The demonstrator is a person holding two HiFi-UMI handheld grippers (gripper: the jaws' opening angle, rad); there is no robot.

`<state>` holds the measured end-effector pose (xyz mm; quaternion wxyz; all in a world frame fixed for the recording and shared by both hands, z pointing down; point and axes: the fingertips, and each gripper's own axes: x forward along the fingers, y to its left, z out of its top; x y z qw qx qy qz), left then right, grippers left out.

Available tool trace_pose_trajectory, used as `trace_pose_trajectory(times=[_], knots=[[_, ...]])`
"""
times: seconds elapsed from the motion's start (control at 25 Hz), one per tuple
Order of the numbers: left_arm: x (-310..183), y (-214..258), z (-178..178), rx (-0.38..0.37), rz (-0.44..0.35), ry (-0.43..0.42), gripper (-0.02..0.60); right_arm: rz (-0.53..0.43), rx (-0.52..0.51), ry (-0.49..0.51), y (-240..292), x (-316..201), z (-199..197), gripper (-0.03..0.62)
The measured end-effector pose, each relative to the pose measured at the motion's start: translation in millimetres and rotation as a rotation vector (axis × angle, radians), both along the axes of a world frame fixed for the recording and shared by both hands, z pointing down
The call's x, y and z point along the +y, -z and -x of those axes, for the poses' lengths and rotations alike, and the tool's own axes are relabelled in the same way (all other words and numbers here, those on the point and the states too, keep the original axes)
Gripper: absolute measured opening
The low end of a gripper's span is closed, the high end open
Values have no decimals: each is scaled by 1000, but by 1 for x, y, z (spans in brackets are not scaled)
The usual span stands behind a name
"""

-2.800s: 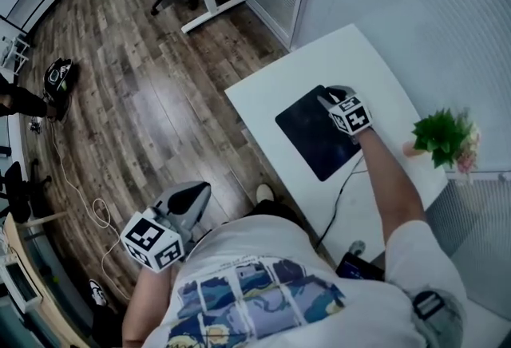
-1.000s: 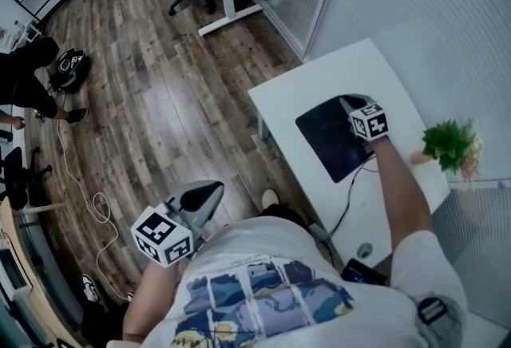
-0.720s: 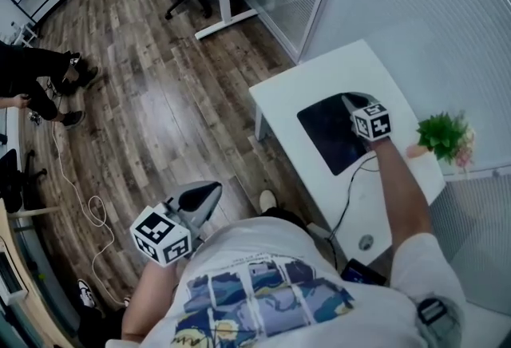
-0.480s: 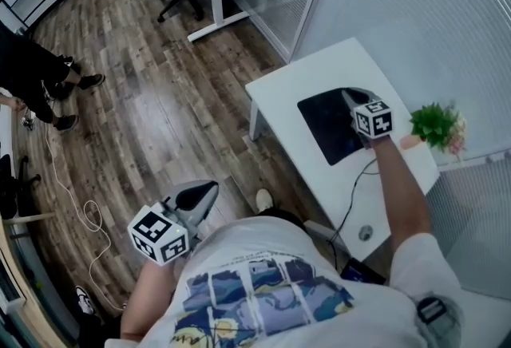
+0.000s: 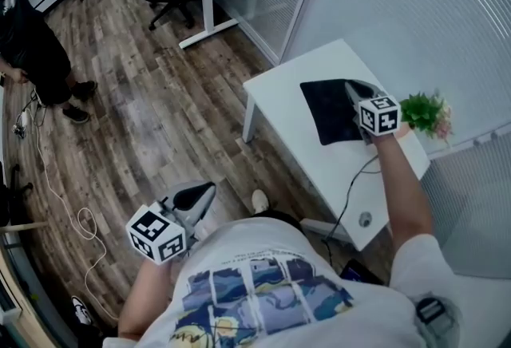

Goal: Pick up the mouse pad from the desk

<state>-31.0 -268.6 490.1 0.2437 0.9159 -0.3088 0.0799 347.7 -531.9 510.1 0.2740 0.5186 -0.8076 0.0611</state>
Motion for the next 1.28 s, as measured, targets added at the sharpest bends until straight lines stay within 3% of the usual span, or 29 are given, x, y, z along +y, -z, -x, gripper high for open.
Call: trace_pose_trajectory(times=[0.68,1.28], knots=[[87,0,51,41,-33,-2,3,-156,-81,-6,135,76,71,25],[152,-12,70,63,-41,-48,3,-225,-133,106,218,179,166,25]])
